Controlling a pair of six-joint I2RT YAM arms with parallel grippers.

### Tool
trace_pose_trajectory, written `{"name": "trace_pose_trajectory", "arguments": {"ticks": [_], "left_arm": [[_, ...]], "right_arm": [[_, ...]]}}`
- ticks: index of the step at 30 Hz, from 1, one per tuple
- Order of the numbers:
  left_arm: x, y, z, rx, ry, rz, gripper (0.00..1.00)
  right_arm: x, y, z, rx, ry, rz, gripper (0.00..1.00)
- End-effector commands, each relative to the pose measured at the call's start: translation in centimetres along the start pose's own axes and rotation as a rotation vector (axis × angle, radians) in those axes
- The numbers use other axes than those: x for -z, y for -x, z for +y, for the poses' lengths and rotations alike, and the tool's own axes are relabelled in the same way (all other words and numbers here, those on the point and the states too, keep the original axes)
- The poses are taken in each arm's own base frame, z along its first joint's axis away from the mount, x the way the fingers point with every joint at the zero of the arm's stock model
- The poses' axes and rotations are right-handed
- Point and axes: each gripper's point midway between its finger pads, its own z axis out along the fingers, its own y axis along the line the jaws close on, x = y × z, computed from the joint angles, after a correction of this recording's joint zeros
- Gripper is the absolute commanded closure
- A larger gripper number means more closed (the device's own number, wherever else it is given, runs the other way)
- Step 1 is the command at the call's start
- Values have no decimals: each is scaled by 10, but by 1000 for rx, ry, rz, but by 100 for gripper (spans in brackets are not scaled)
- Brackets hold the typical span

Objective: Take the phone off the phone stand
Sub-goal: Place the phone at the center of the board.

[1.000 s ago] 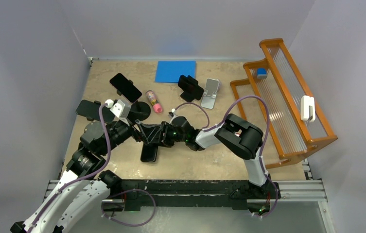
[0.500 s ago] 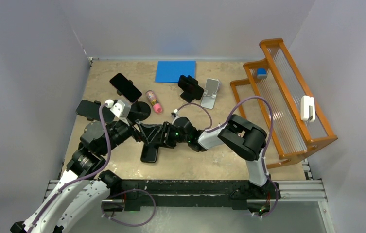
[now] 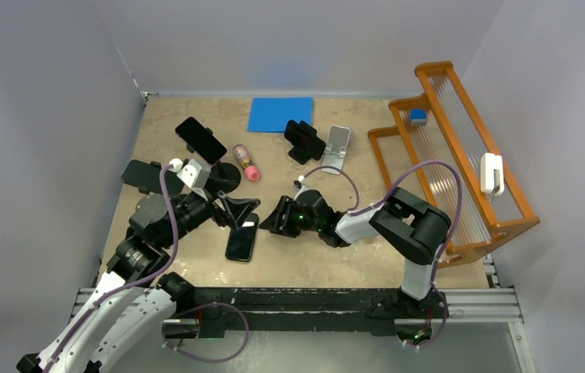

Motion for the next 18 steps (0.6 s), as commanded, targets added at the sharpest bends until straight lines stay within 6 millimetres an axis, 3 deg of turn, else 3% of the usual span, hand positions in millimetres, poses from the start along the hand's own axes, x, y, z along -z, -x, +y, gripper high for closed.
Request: {"name": "trace_pose_trajectory", "arguments": {"ticks": [1,11,18], "left_arm": [[-1,15,-6,-34,-24,-41,18],[-1,13,-6,-30,-28,-36,18],[-1,14,-7,-30,-30,-35,18]], "right_arm": [[10,3,11,85,36,-42,48],[-10,-20,27,70,108,30,49],[-19,-22,36,46,127,36,49]]}}
